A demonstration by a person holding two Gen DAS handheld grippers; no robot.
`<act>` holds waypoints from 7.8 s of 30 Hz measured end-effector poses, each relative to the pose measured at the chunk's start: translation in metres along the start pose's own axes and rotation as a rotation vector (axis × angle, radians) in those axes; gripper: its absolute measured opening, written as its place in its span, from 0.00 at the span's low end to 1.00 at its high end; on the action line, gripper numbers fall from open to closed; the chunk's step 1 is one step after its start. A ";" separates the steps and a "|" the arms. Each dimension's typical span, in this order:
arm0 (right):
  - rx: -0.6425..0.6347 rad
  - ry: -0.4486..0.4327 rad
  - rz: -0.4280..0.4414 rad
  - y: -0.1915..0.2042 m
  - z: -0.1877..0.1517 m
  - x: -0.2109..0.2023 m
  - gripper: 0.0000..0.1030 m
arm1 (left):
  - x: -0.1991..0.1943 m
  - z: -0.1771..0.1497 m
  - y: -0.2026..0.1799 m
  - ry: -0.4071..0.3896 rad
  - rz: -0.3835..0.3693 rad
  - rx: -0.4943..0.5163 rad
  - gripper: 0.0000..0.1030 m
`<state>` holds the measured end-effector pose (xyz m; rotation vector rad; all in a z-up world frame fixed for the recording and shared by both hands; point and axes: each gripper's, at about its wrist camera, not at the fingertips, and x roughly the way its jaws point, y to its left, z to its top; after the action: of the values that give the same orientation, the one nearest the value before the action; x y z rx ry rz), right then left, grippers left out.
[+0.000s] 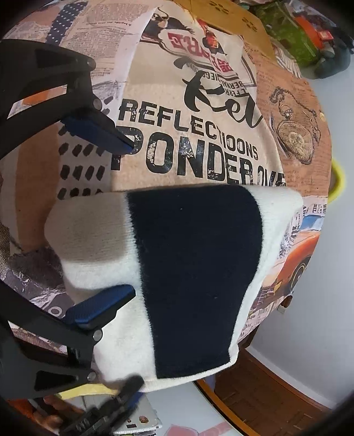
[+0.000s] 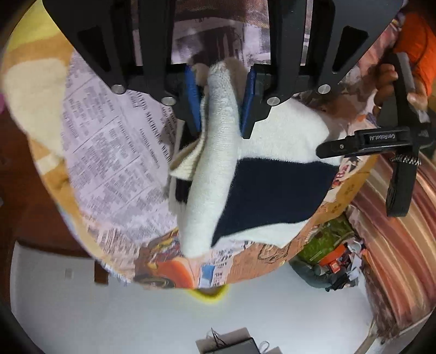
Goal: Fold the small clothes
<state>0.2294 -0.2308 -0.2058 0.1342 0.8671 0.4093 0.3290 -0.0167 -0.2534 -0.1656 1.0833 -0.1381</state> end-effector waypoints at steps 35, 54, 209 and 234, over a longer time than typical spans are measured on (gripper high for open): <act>0.032 0.086 0.022 -0.030 0.030 0.014 0.71 | -0.007 0.053 0.016 0.022 -0.040 0.081 0.94; 0.235 0.204 0.284 -0.041 0.025 0.068 0.59 | 0.043 0.051 0.011 0.165 -0.364 -0.096 0.75; -0.322 -0.619 0.138 0.219 -0.036 -0.217 1.00 | -0.396 -0.178 -0.010 -0.919 0.181 0.046 1.00; -0.314 -0.614 0.135 0.215 -0.035 -0.218 1.00 | -0.395 -0.176 0.002 -0.887 0.133 0.057 1.00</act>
<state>0.0142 -0.1233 -0.0127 0.0228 0.1845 0.5855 -0.0091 0.0501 0.0078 -0.0849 0.2037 0.0309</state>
